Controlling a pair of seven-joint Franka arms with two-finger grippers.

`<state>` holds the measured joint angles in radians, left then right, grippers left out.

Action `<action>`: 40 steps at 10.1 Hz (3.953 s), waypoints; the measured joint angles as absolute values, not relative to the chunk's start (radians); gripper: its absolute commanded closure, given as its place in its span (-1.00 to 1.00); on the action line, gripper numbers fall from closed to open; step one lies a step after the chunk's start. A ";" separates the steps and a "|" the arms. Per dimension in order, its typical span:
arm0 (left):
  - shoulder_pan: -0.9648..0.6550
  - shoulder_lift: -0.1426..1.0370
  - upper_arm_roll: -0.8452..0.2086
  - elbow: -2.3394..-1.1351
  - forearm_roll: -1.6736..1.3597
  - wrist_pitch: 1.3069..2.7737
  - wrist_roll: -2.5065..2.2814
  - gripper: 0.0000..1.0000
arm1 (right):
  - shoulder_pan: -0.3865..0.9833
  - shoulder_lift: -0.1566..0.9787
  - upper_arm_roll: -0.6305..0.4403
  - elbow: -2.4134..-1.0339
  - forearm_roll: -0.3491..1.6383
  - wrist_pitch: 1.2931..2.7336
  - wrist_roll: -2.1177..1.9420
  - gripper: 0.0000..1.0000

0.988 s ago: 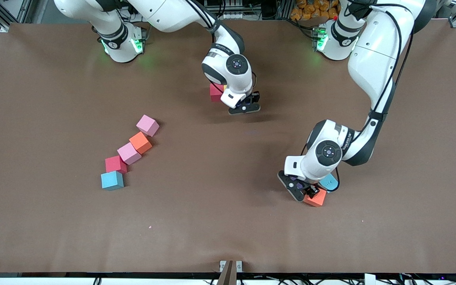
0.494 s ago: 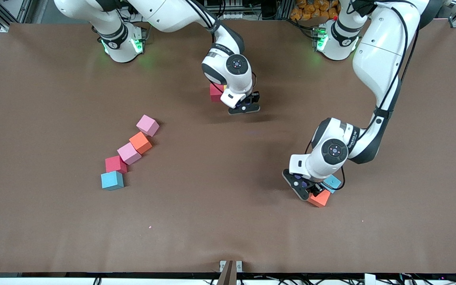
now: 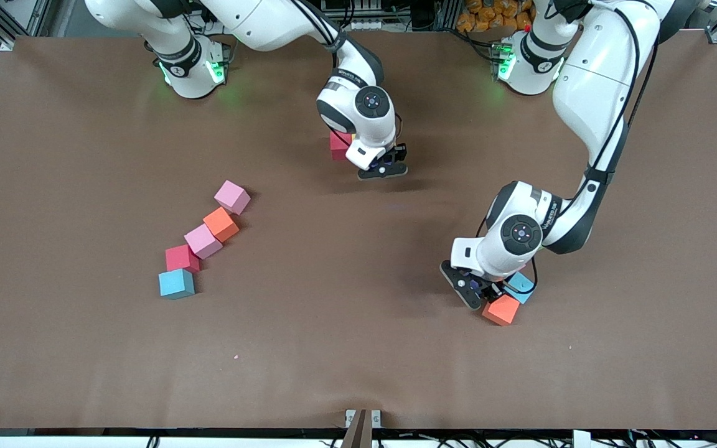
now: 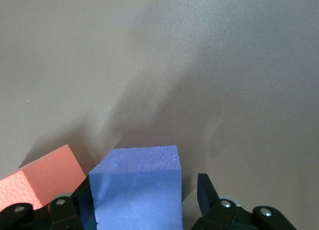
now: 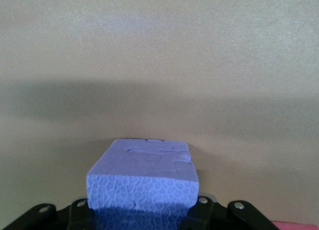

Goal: Form number 2 with 11 blocks

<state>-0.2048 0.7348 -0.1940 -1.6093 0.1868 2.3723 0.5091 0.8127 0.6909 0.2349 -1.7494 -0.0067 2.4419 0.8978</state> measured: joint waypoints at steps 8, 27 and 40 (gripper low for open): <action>-0.201 0.704 -0.193 -1.619 0.187 2.322 0.509 -0.04 | 0.813 0.686 0.233 -1.749 -0.007 2.443 0.901 -1.00; -0.288 0.649 -0.496 -1.630 0.187 2.099 -0.616 0.13 | 0.150 0.105 0.202 -2.258 0.011 2.185 0.376 -1.00; -0.326 0.563 -0.521 -1.857 0.296 2.292 -1.138 0.13 | 0.125 0.184 0.213 -2.484 0.197 2.533 0.767 -1.00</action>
